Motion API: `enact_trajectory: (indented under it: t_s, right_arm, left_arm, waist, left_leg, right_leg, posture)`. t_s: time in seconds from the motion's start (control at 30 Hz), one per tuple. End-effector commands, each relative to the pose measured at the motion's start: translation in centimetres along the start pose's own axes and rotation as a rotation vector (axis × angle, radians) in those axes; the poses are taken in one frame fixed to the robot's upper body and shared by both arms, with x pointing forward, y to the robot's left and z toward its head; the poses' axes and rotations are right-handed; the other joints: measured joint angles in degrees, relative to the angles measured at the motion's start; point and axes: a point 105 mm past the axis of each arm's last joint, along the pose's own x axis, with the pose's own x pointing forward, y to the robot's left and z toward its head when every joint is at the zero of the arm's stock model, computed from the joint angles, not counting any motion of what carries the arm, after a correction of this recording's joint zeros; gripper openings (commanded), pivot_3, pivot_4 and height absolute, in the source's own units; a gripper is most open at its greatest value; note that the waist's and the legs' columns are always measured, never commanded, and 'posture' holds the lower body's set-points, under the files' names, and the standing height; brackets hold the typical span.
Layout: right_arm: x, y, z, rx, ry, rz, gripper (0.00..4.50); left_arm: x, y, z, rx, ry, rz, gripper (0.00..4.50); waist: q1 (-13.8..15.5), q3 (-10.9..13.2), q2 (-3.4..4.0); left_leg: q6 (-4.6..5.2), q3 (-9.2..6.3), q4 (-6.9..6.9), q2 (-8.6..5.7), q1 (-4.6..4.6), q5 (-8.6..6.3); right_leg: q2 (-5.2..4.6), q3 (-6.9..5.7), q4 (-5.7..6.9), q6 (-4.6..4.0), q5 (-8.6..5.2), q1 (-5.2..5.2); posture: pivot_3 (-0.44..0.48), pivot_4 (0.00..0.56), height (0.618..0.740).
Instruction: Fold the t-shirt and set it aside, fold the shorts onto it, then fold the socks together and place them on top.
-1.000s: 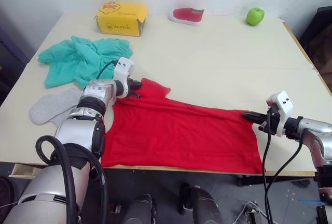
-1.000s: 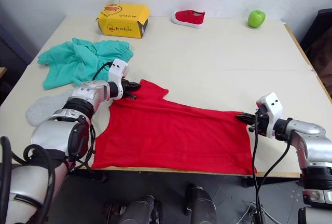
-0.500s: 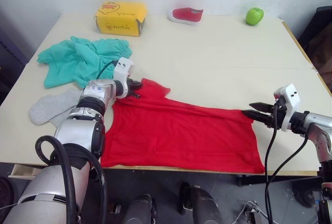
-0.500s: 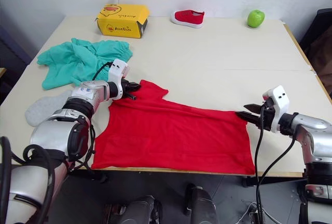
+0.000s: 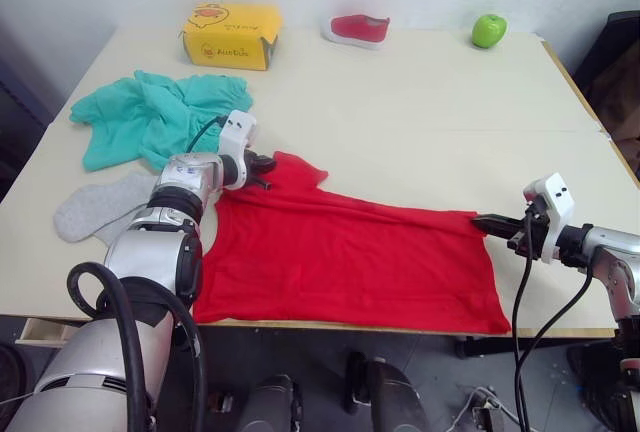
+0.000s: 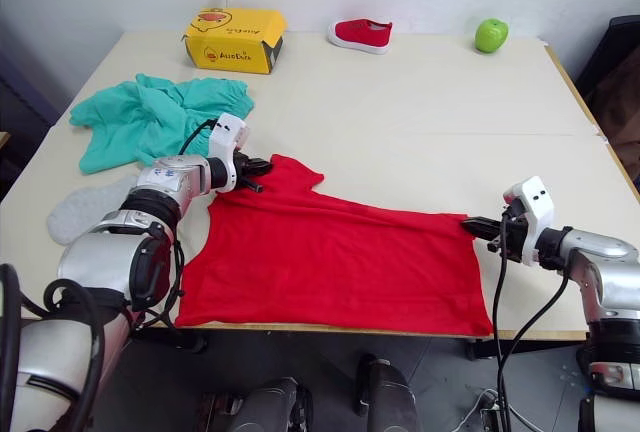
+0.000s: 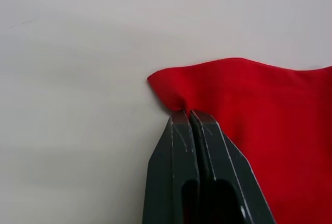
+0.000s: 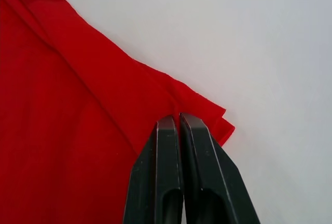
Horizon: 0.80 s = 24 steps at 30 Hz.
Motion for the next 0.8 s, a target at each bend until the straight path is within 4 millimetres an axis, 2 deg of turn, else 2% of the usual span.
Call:
enact_trajectory:
  t_s: [0.03, 0.17, 0.23, 0.37, 0.47, 0.53, 0.67, 0.8]
  right_arm:
    - [-0.6, -0.1, 0.9, -0.041, -0.030, -0.012, 0.02]
    - [-0.5, 0.1, 1.0, -0.065, -0.037, -0.002, 0.02]
    - [-0.3, 0.4, 1.1, -0.103, -0.044, 0.010, 0.02]
    - [-0.1, 1.2, 0.8, -0.209, -0.040, 0.042, 0.02]
    - [-0.1, 2.4, 0.5, -0.306, -0.045, 0.103, 0.02]
    - [-0.2, 3.3, 0.4, -0.409, -0.064, 0.154, 0.02]
    - [-0.3, 4.3, -0.2, -0.599, -0.056, 0.224, 0.02]
    - [-0.3, 4.1, -1.5, -0.717, -0.002, 0.256, 0.02]
  left_arm:
    - [-0.9, -0.3, 2.7, 0.036, -0.091, -0.072, 0.00]
    - [-2.2, -1.5, 4.5, 0.060, -0.172, -0.236, 0.00]
    - [-3.5, -2.3, 5.3, 0.153, -0.228, -0.348, 0.00]
    - [-5.3, -3.1, 5.1, 0.325, -0.278, -0.444, 0.00]
    - [-6.8, -3.7, 2.5, 0.528, -0.220, -0.504, 0.00]
    - [-8.6, -4.6, 0.3, 0.649, -0.203, -0.553, 0.00]
    - [-11.1, -5.5, -2.8, 0.810, -0.162, -0.579, 0.00]
    - [-12.5, -4.7, -5.2, 0.881, -0.061, -0.557, 0.00]
  waist:
    - [0.0, 0.0, 0.00]
    - [-0.1, 0.0, 0.00]
    - [-0.1, 0.0, 0.00]
    - [-0.2, 0.0, 0.00]
    - [-0.7, 0.0, 0.01]
    - [-1.0, 0.0, 0.01]
    - [-1.3, 0.0, 0.01]
    - [-0.9, 0.0, 0.01]
  left_leg:
    - [0.00, 0.00, 0.00, 0.00, 0.00, 0.00]
    - [0.00, 0.02, 0.00, 0.00, 0.00, 0.00]
    - [0.00, 0.01, 0.01, 0.01, 0.00, 0.00]
    - [-0.01, 0.05, 0.00, 0.02, 0.01, 0.00]
    - [-0.05, 0.05, -0.01, 0.06, 0.04, -0.02]
    - [-0.07, 0.05, -0.02, 0.07, 0.05, -0.02]
    - [-0.07, 0.01, 0.03, 0.10, 0.05, -0.02]
    - [-0.06, -0.07, 0.08, 0.08, 0.17, -0.03]
  right_leg:
    - [0.00, 0.00, 0.00, 0.00, 0.00, 0.00]
    - [0.02, 0.00, 0.00, 0.00, 0.00, 0.00]
    - [0.02, 0.00, 0.00, 0.00, 0.00, 0.00]
    - [0.02, 0.03, 0.00, 0.00, 0.00, -0.01]
    - [0.07, 0.05, 0.00, 0.00, 0.00, -0.01]
    - [0.07, 0.06, 0.02, -0.01, 0.00, -0.01]
    - [0.07, 0.08, 0.03, -0.02, -0.01, 0.00]
    - [-0.01, 0.05, -0.02, -0.02, -0.01, 0.17]
  posture:
    - [0.000, 0.150, 0.740]
    - [0.000, 0.150, 0.740]
    - [0.000, 0.150, 0.740]
    - [0.000, 0.150, 0.740]
    - [0.000, 0.150, 0.740]
    - [0.000, 0.150, 0.740]
    - [0.000, 0.150, 0.740]
    - [0.000, 0.150, 0.740]
